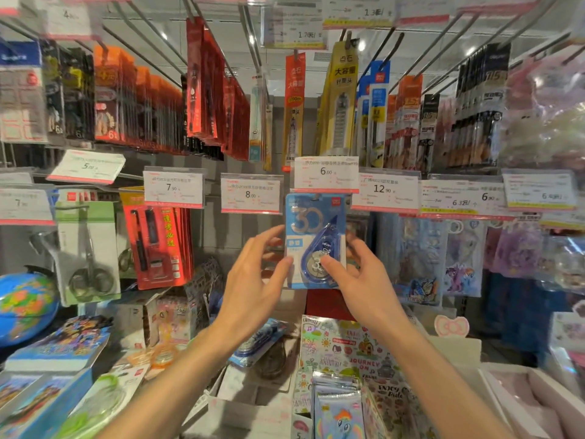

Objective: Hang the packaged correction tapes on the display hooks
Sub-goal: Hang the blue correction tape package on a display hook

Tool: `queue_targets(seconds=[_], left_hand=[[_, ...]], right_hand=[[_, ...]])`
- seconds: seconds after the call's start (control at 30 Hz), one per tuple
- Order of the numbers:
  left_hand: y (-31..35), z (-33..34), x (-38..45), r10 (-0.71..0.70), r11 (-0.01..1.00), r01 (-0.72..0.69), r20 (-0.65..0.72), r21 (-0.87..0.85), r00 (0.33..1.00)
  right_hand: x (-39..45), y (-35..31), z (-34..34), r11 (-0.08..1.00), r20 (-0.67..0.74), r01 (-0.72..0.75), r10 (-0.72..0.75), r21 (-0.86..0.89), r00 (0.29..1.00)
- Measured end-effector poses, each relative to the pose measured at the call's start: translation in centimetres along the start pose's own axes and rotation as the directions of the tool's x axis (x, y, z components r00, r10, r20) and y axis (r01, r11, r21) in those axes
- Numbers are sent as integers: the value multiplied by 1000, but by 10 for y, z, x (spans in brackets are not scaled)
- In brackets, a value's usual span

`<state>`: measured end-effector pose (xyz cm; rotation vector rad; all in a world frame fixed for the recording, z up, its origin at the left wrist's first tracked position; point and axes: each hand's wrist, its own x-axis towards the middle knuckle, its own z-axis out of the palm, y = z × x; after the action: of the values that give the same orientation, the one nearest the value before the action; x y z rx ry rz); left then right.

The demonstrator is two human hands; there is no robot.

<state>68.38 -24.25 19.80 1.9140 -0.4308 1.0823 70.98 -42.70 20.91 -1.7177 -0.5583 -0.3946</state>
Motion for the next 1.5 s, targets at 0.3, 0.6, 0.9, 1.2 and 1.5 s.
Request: queue_targets(seconds=[0.3,0.6,0.9,1.2,1.5], left_hand=[[-18,26,11,4,999,-8,77,43,997],[-26,34,27,-118,977,99,93,190,989],[-30,31,18,-78,986,59,115,155,990],[-45,13,-5,-73,993,58,144,106,987],[-102,-68,-25,-71,997,71,142,3,987]], right_hand=[[-13,14,14,853,-27,259,-303,-453,953],[10,22,18,874,-25,164,-197,-458,980],[3,22,17,925,-50,105,-132,-366,990],[-13,35,28,944,-62,43,-66,-328,996],[-42,35,79,796,-164,23,-153,-605,974]])
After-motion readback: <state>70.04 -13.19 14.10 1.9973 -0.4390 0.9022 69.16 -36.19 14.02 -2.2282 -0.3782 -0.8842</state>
